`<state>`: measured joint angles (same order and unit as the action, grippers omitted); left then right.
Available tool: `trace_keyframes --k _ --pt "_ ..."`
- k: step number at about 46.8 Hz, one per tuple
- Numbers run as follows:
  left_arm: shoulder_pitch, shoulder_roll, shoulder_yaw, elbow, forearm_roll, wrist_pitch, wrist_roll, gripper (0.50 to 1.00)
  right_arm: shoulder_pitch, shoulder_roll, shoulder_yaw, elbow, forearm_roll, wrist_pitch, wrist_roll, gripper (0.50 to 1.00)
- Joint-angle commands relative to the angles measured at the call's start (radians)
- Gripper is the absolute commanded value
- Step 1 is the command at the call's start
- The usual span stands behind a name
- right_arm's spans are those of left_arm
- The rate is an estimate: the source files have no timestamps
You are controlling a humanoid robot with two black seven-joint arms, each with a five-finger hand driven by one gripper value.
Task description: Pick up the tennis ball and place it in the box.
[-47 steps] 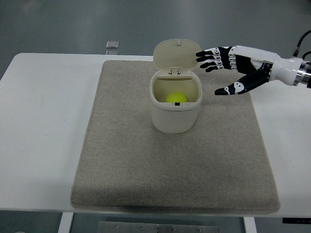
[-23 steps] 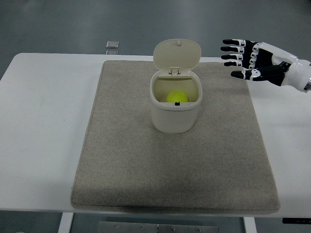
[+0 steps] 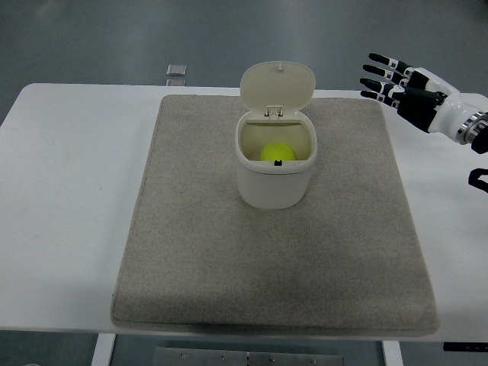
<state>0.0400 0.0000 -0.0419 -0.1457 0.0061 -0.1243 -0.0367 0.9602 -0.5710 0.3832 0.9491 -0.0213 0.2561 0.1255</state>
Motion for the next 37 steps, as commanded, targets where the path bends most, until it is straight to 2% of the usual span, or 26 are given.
trace_keyframes --k 1,16,37 --pt "0.0 0.0 0.0 0.0 0.0 0.0 0.0 0.996 -0.001 0.023 0.009 -0.03 0.075 -0.001 -0.029 0.901" --pt "0.0 0.0 -0.001 0.0 0.0 0.0 0.0 0.996 -0.037 0.069 0.014 -0.099 0.195 0.0 -0.046 0.901" --pt "0.0 0.0 0.0 0.0 0.0 0.0 0.0 0.996 -0.037 0.08 0.023 -0.11 0.195 0.014 -0.033 0.905"
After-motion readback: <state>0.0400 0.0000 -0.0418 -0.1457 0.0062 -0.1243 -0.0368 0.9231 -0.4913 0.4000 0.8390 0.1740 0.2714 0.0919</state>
